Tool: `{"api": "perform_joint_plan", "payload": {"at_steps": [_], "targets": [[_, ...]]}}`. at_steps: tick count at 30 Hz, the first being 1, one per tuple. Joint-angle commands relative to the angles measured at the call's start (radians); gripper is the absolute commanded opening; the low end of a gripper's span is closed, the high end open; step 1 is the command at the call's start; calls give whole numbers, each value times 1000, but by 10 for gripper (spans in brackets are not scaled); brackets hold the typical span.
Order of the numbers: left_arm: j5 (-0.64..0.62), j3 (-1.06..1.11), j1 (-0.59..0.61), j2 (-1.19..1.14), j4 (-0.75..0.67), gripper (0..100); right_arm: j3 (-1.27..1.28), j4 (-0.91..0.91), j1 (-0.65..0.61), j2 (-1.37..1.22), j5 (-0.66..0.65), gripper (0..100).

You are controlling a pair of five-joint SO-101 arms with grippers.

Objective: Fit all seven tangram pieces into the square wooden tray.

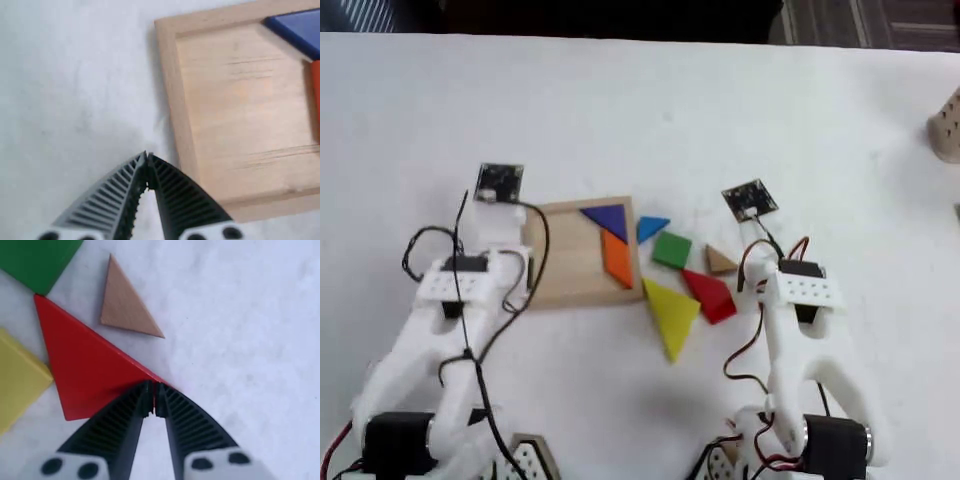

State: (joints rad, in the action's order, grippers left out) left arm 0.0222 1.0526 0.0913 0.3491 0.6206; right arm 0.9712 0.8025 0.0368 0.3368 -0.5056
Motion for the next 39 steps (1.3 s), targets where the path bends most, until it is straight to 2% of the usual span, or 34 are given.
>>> {"api": "perform_joint_plan", "payload": {"at_steps": [1, 5, 10, 16, 22, 27, 34, 39], "targets": [[28, 2, 18, 47, -40, 24, -124, 145, 4, 35, 2, 18], [28, 2, 16, 44, -44, 24, -276, 262, 4, 27, 84, 19], [28, 6, 16, 44, -46, 24, -387, 338, -38, 25, 104, 23], [29, 6, 18, 44, -41, 24, -387, 337, -128, 25, 137, 182], [29, 8, 18, 44, -40, 24, -290, 148, -196, 24, 137, 170], [29, 8, 18, 44, -40, 24, -176, 18, -194, 24, -8, 169], [29, 8, 18, 44, -41, 24, -144, -12, -194, -5, -169, 171], [29, 8, 18, 44, -41, 24, -221, -24, -193, -174, -212, 241]]}}
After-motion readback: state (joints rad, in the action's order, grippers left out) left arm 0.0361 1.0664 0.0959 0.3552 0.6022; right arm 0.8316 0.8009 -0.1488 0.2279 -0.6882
